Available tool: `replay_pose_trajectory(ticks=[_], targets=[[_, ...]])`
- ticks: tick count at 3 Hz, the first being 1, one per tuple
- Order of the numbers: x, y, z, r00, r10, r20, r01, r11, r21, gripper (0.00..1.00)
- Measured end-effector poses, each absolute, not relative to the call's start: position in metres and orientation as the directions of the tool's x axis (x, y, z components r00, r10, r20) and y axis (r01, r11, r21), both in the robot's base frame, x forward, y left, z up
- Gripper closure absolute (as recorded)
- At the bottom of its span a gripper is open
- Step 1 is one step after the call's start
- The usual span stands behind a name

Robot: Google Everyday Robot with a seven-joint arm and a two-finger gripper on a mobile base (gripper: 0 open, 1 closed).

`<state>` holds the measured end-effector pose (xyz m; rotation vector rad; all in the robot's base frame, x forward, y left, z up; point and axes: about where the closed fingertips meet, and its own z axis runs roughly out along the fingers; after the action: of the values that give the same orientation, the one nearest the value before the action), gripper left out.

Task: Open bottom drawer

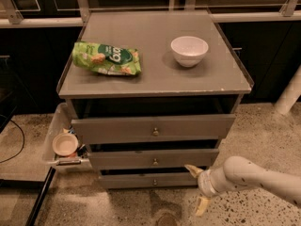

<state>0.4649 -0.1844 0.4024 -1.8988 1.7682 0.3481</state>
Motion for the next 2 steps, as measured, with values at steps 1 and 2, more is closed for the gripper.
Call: replay_pose_trajectory(ticks=[1,2], targets=[[0.467,-0.185,0.386,0.13,-0.852,-0.507,-0.977,-0.023,-0.212,0.0],[0.471,-0.192,0.337,0.164,-0.847,-0.506,-0.963,-0.026,-0.268,0.0]])
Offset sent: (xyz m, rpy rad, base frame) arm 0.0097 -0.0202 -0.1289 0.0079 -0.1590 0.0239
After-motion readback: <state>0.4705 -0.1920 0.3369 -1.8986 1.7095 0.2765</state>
